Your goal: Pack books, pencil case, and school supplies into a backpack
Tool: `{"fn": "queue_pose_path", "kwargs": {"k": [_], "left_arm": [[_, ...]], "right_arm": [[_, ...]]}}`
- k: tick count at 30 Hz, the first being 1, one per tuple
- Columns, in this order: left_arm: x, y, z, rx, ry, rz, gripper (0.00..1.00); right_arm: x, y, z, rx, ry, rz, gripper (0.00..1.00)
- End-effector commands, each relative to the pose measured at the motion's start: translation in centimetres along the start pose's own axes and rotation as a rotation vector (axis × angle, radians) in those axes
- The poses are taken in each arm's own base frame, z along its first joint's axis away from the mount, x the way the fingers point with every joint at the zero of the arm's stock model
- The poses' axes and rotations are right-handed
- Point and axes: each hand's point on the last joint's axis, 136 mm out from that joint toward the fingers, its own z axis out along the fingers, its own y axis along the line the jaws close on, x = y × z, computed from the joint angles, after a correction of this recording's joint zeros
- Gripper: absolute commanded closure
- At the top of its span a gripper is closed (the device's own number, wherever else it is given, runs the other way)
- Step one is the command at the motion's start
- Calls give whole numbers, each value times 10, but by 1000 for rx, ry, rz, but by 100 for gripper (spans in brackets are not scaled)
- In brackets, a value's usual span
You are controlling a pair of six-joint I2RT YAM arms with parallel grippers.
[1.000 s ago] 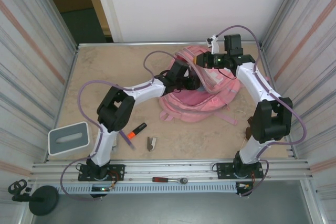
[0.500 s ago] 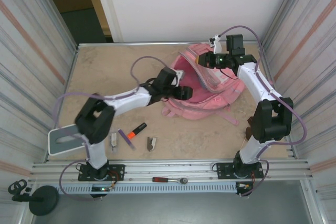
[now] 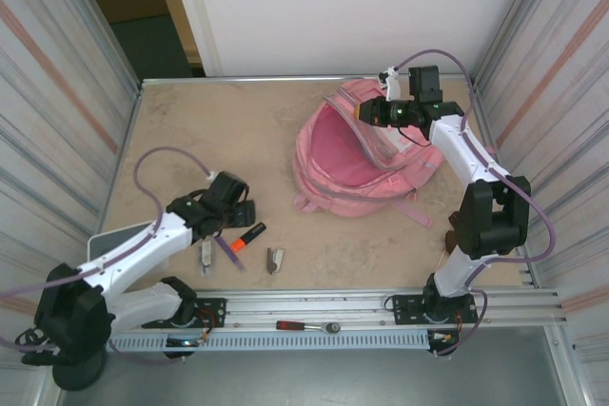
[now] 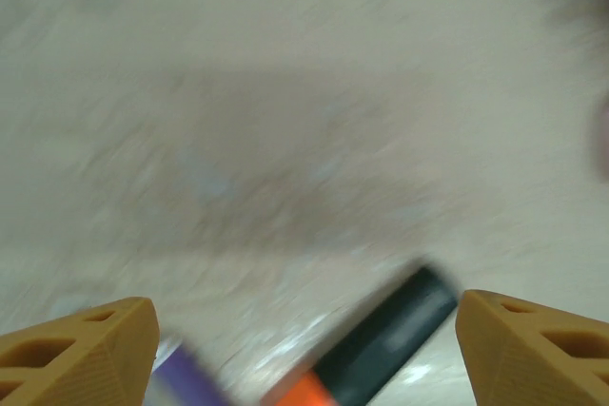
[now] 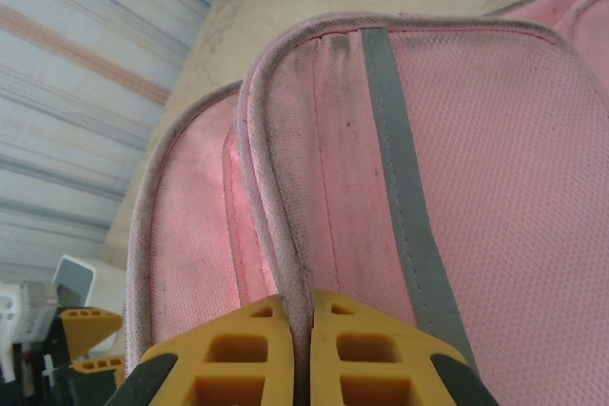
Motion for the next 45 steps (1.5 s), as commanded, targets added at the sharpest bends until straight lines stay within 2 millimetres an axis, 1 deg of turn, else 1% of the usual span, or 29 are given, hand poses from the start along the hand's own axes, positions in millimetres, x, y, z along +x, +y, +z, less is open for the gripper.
{"fn": "queue_pose_path", "kwargs": {"k": [1,5,9,11,14,17,21,25,29,34,41,43,45], "left_arm": [[32,42,-7,-136,63,-121,18],[47,61,-12,-186,76,-211,21],[67,72,-3,-205,146,-272,24],[73,74,0,-209,172,-291,26],[78,76,2,-223,177,-312,29],[81,79,1,-251,204,-311,30],[89,79,5,-273,248,-312,30],[89,79,5,-277,258,-310,30],[90,78,8,-266,279,-310,34],[90,71,20,-209,310,-320,34],[91,67,36,-190,358,-291,32],[88,65,38,-183,357,-283,35],[86,64,39,-175,356,-281,39]], "right_arm": [[2,0,-2,-8,0,-13,100],[5,3,-3,-25,1,-14,100],[7,3,-6,-31,-2,-11,100],[8,3,-8,-36,-4,-12,100],[10,0,-11,-30,-9,-10,100],[11,0,-12,-31,-13,-16,100],[10,-2,-12,-28,-14,-17,100],[9,-2,-11,-34,-13,-15,100],[8,2,-11,-50,-18,-14,100],[8,5,-14,-57,-29,-21,100],[9,8,-16,-64,-30,-19,100],[9,8,-15,-64,-29,-18,100],[10,8,-15,-63,-28,-16,100]]}}
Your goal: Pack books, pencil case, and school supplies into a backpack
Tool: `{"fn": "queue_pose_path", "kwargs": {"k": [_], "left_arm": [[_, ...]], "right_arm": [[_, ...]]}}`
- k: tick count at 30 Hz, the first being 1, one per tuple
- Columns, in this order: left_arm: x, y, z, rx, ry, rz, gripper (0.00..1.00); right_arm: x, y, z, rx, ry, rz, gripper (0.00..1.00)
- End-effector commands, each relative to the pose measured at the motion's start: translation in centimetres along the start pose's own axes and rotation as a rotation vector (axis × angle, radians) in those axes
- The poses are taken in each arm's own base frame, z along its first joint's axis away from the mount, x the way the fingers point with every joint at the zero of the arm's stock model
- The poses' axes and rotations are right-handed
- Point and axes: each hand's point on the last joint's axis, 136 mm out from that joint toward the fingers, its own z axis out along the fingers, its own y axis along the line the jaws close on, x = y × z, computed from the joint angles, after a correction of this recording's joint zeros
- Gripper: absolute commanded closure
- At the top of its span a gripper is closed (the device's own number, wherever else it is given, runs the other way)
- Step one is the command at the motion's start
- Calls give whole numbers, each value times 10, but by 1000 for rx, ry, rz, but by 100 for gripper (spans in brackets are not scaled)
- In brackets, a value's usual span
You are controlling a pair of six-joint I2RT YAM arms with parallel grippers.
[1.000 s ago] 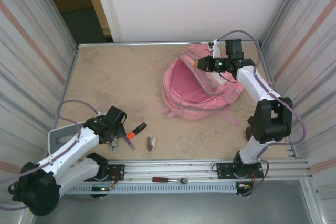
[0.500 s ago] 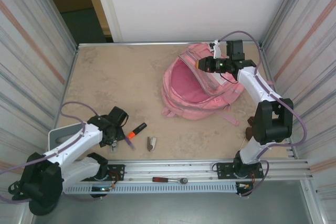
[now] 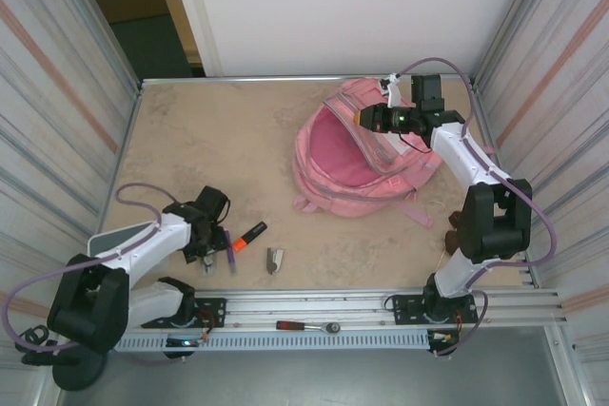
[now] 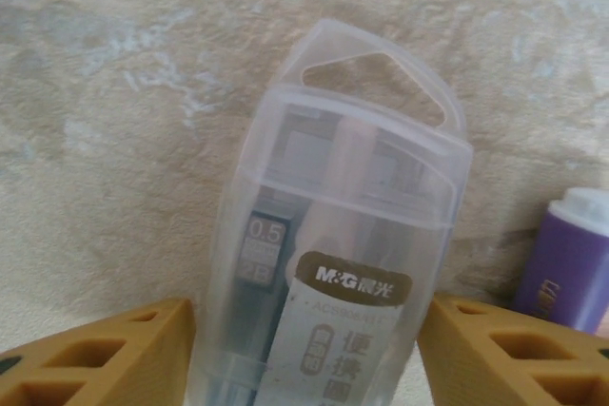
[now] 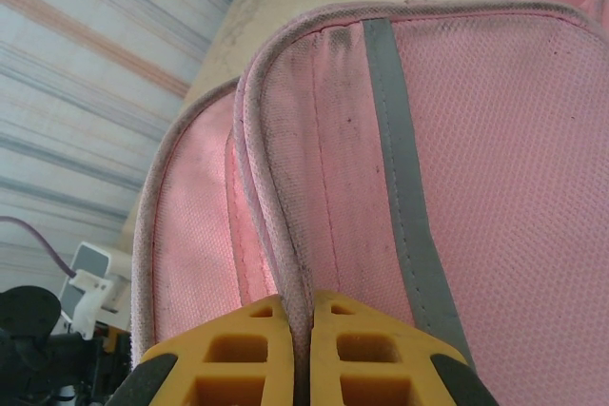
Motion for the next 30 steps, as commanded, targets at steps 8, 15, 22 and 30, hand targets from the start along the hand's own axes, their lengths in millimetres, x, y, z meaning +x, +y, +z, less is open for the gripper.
{"fn": "queue_pose_path", "kwargs": {"k": [8,15,22,30], "left_arm": [[-23,-3,-12,37,-121,1,56],[-77,-51,-105,284,-356,45,59],[-88,-218,-185,669,-437,360,58],[-103,-372,-193,889,-345,448,55]], "right_arm": [[-1,11,-10,-11,-10,-4,100],[-4,5,-15,33,-9,-4,100],[-14,8,-18,19,-7,14,100],[-34,15,-31,-16,-30,29,100]]}}
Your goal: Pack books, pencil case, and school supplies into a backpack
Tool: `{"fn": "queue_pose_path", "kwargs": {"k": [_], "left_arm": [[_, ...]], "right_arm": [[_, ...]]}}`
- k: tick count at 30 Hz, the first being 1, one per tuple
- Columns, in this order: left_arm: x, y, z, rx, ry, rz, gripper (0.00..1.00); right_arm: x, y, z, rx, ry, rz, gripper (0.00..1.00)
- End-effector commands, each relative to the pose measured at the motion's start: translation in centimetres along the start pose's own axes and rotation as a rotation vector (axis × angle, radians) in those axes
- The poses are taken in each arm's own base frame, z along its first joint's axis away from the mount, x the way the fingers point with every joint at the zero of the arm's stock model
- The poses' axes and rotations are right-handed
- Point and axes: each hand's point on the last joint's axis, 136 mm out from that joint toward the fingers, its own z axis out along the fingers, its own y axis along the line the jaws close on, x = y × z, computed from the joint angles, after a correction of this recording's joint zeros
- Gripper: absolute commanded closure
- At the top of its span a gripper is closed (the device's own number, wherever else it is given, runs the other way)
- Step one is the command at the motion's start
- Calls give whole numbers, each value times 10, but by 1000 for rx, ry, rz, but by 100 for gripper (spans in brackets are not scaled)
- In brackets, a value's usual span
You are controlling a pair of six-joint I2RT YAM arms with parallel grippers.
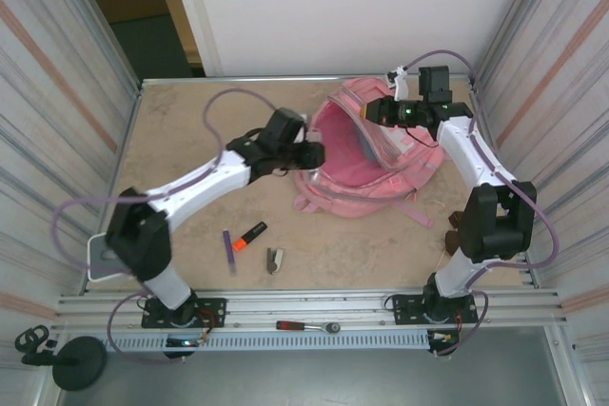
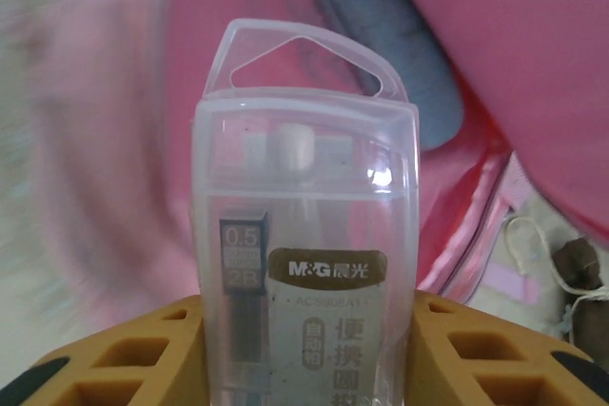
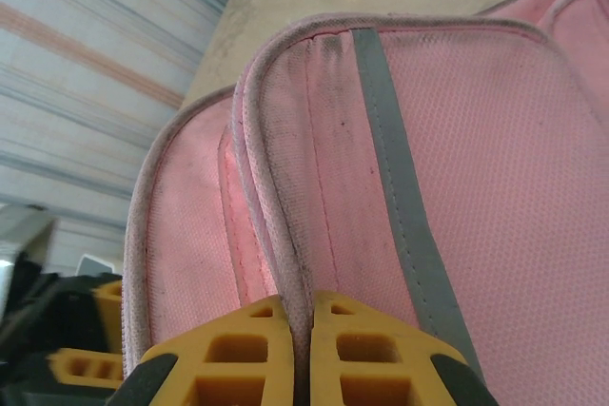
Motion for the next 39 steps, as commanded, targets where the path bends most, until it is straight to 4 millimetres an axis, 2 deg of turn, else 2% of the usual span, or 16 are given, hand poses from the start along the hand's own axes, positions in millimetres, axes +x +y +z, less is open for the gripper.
{"fn": "queue_pose_path", "kwargs": {"k": [1,5,7,9,11,13,16,20,25,29,32,35,37,39], "left_arm": [[-33,-35,28,137,-30,-37,54],[-49,-39,81,122,-29,-103,49],[-46,-34,112,108,-3,-130,45],[-44,-40,123,138,28,-134,39],[-37,-38,121,133,31,-116,33],[-33,-28,115,98,13,-107,28],[-23,-19,108,78,21,-103,28],[-5,-9,114,60,48,-104,34],[-5,-23,130,114,77,-78,51],[-16,-50,138,192,67,-47,61],[-23,-70,148,252,67,-19,63],[-25,-79,157,298,85,-32,63],[-24,-82,154,317,87,-17,61],[-25,-81,140,314,71,12,58]], "right_arm": [[-19,16,-13,-51,-25,-3,100],[-21,16,-12,-58,-21,8,100],[-19,14,-10,-54,-18,15,100],[-16,12,-10,-47,-13,20,100],[-13,7,-9,-35,-6,24,100],[-10,5,-8,-32,0,26,100],[-7,2,-8,-27,2,28,100],[-6,1,-5,-34,7,37,100],[-5,-1,-2,-40,2,48,100],[-10,3,-1,-55,-1,43,100],[-19,9,2,-84,-5,52,100],[-24,15,3,-115,-10,52,100],[-26,14,2,-102,-16,51,100],[-23,11,0,-83,-7,51,100]]}}
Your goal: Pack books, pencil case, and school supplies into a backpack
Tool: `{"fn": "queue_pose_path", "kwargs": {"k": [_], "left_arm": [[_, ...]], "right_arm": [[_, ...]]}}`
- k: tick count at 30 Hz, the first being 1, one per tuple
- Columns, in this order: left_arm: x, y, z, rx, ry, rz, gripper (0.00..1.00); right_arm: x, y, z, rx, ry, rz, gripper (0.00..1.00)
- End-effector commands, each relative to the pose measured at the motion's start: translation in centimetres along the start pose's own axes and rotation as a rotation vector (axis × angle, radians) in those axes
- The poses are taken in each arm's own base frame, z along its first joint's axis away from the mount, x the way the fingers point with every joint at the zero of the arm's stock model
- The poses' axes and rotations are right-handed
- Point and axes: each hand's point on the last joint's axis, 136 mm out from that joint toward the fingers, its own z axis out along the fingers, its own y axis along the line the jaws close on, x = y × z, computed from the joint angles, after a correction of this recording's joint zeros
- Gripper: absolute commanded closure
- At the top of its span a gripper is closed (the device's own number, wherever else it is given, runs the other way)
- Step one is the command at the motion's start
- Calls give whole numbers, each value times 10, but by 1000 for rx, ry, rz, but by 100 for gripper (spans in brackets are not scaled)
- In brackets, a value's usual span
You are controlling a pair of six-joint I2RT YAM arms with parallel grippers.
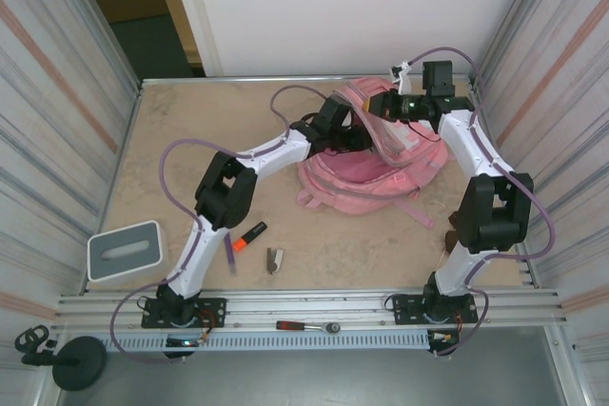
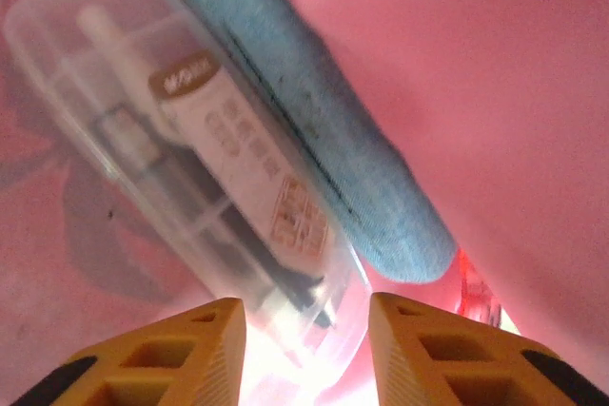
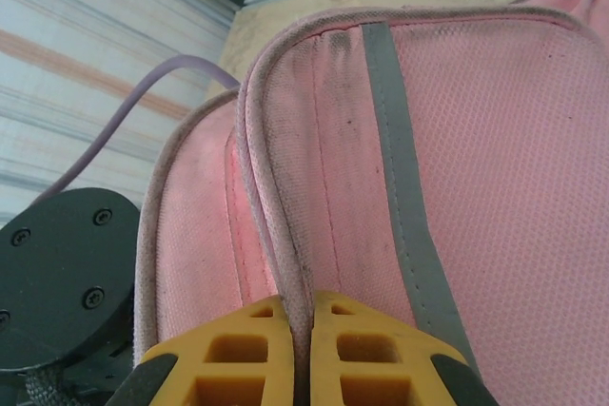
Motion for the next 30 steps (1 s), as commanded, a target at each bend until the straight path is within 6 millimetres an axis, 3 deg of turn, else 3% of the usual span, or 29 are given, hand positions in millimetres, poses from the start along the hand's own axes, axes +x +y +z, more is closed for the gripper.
{"fn": "queue_pose_path", "kwargs": {"k": [1,7,10,13,15,17,19,23,26,30], "left_arm": [[2,-27,-21,75,-3,80,55],[30,-17,-93,43,-26,147,34],[42,15,-132,-70,-78,152,31],[42,59,-169,-191,-152,115,29],[38,85,-186,-230,-181,63,27],[33,104,-196,-230,-187,3,27],[25,111,-200,-211,-202,-24,26],[14,101,-178,-118,-164,-45,25],[6,94,-155,-32,-135,-84,24],[2,90,-127,39,-88,-115,23]], "right_arm": [[-7,18,-5,-32,-3,-25,100],[23,-8,-5,103,47,-18,99],[51,-16,-3,153,83,-13,87],[73,-8,-7,132,110,-12,71],[77,-13,-20,174,82,-16,60],[74,-32,-40,255,19,6,51],[68,-58,-60,335,-52,70,44],[62,-120,-84,505,-154,204,36],[54,-148,-86,513,-214,306,34],[44,-163,-73,487,-227,353,34]]}}
